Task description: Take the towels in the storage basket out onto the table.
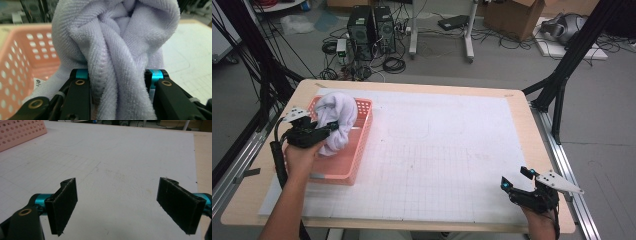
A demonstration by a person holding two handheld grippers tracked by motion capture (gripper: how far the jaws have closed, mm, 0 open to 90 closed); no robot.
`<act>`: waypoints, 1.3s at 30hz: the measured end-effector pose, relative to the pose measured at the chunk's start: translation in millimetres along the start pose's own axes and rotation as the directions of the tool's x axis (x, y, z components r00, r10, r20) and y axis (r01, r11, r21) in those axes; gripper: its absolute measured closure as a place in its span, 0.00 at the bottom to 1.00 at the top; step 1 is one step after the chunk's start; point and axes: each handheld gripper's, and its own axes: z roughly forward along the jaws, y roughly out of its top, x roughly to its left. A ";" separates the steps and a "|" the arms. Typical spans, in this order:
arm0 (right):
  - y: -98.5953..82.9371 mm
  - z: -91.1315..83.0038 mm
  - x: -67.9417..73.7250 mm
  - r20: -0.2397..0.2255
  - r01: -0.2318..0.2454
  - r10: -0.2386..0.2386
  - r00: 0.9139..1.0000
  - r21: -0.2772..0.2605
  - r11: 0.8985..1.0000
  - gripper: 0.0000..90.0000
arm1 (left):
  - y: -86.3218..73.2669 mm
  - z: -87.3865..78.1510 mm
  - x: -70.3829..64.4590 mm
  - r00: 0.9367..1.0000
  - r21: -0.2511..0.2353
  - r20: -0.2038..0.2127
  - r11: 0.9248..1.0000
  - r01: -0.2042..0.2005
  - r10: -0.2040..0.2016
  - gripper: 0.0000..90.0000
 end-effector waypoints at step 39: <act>1.7 2.8 2.3 -0.011 0.017 -0.017 1.000 -0.004 1.000 0.17 | 17.3 2.8 -122.7 0.915 -0.357 0.316 0.925 -0.128 0.249 0.72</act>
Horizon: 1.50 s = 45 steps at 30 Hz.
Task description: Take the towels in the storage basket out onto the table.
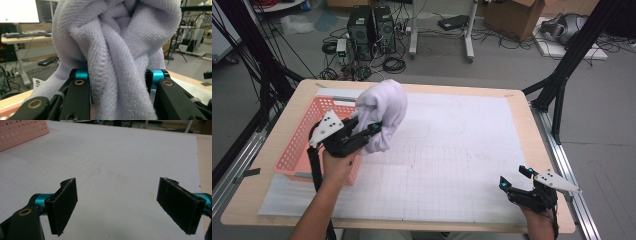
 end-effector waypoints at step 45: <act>-0.2 6.7 1.3 -0.013 0.018 -0.018 1.000 0.011 1.000 0.17 | -58.9 70.0 -53.2 0.995 0.201 -0.029 0.975 0.099 -0.095 0.34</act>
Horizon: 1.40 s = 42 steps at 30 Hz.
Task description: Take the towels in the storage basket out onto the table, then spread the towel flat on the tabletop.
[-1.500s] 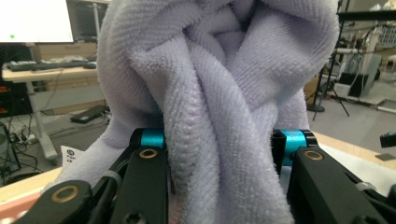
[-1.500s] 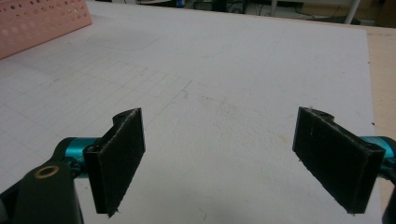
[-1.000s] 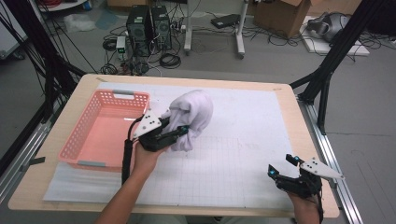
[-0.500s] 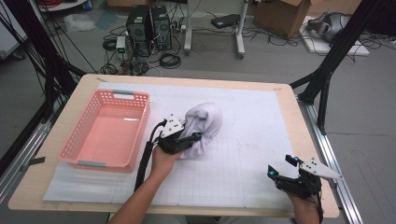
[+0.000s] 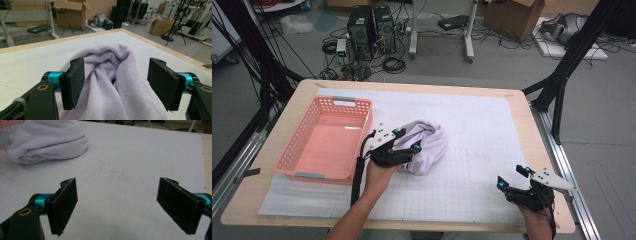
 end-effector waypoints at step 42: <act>1.3 13.8 3.9 -0.007 0.003 -0.003 1.000 0.035 0.999 0.18 | -39.9 -51.7 15.3 1.000 -0.009 -0.019 1.000 0.003 -0.003 0.28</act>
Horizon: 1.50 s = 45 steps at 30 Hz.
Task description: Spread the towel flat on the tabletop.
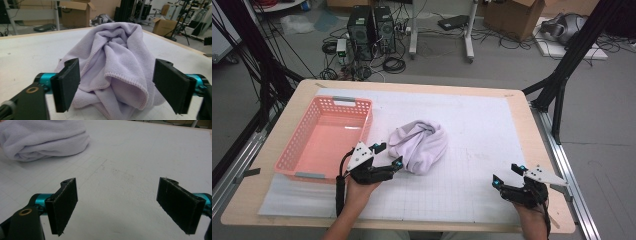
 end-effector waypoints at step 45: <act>23.9 35.9 31.0 -0.106 0.077 -0.070 0.992 0.063 0.995 0.21 | -15.0 37.6 -73.9 0.944 0.169 0.287 0.961 -0.219 0.164 0.92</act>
